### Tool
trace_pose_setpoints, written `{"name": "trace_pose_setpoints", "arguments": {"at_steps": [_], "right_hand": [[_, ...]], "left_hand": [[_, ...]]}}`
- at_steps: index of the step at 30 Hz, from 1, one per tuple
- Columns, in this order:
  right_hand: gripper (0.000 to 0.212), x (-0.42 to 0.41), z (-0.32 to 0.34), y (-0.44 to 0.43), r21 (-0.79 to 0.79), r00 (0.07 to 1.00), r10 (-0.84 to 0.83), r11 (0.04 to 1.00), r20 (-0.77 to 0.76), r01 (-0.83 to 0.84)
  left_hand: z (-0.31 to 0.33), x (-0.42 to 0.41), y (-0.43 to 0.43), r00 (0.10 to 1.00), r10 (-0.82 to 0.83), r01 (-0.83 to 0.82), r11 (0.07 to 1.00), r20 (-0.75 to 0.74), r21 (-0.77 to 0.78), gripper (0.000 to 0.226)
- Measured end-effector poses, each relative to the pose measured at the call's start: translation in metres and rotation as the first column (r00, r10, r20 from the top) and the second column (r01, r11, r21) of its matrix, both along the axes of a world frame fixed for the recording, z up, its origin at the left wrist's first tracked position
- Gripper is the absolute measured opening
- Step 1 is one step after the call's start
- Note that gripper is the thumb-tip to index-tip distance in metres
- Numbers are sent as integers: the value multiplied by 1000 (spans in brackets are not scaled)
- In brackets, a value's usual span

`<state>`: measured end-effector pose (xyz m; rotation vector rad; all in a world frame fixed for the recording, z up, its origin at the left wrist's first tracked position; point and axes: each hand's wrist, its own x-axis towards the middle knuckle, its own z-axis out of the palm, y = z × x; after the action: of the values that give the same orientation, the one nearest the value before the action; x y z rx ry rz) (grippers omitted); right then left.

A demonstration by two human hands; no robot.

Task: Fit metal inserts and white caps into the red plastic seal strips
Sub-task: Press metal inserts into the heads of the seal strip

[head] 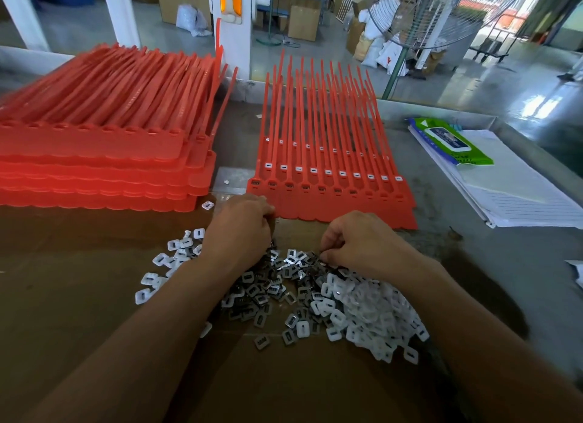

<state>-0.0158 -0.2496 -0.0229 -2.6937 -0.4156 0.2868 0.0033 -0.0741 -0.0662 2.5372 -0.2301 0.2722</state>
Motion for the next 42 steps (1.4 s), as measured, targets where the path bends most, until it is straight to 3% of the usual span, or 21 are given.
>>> {"name": "trace_pose_setpoints", "arguments": {"at_steps": [3, 8, 16, 27, 34, 42], "right_hand": [[28, 0, 1, 1, 6, 1000, 15, 1000, -14, -15], [18, -2, 1, -4, 33, 999, 19, 999, -37, -18], [25, 1, 4, -14, 208, 999, -45, 977, -5, 45], [26, 47, 2, -53, 312, 911, -401, 881, 97, 355], [13, 75, -16, -65, 285, 850, -516, 835, 110, 470], [27, 82, -14, -67, 136, 894, -441, 893, 83, 428]], "left_hand": [[0, 0, 0, 1000, 2, -2, 1000, -7, 5, 36], [0, 0, -1, 1000, 7, -7, 1000, 2, -6, 35], [0, 0, -1, 1000, 6, -6, 1000, -21, 1, 36], [0, 0, 0, 1000, 6, -6, 1000, -12, -5, 36], [-1, 0, 0, 1000, -3, 3, 1000, -2, -22, 35], [0, -1, 0, 1000, 8, -8, 1000, 0, -30, 35]]}}
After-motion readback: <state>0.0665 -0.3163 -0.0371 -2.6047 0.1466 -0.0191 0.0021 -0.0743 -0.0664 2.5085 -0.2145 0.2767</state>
